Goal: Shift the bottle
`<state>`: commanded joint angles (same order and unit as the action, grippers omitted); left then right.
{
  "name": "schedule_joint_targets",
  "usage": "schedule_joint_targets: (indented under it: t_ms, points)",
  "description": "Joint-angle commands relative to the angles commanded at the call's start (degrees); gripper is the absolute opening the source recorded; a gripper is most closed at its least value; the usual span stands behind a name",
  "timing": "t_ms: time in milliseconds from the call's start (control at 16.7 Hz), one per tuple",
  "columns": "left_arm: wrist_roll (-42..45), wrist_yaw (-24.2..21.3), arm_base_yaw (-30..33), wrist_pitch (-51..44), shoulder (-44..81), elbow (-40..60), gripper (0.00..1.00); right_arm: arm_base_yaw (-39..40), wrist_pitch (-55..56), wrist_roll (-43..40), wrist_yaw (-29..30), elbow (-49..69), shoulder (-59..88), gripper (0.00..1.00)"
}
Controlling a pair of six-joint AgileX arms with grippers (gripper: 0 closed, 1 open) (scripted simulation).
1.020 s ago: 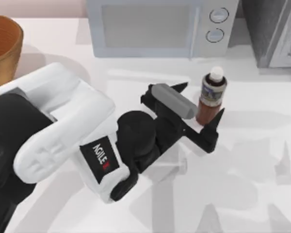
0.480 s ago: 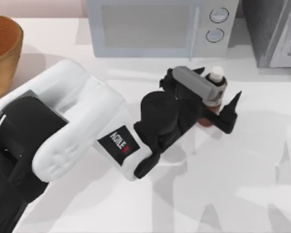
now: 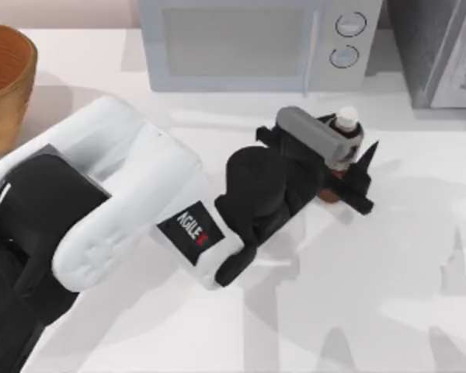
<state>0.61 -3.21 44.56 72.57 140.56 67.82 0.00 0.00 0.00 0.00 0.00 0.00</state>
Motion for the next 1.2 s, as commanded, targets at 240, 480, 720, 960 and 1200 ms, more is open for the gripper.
schedule_joint_targets:
  t_ms: [240, 480, 720, 960, 1200]
  points:
    - [0.0, 0.0, 0.0, 0.0, 0.0, 0.0, 0.25, 0.0, 0.0, 0.0, 0.0, 0.0, 0.0, 1.0]
    - [0.0, 0.0, 0.0, 0.0, 0.0, 0.0, 0.0, 0.0, 0.0, 0.0, 0.0, 0.0, 0.0, 1.0]
    - [0.0, 0.0, 0.0, 0.0, 0.0, 0.0, 0.0, 0.0, 0.0, 0.0, 0.0, 0.0, 0.0, 1.0]
    - [0.1, 0.0, -0.1, 0.0, -0.1, -0.1, 0.0, 0.0, 0.0, 0.0, 0.0, 0.0, 0.0, 1.0]
    - [0.3, -3.9, -4.0, 3.2, -3.5, -3.2, 0.0, 0.0, 0.0, 0.0, 0.0, 0.0, 0.0, 1.0]
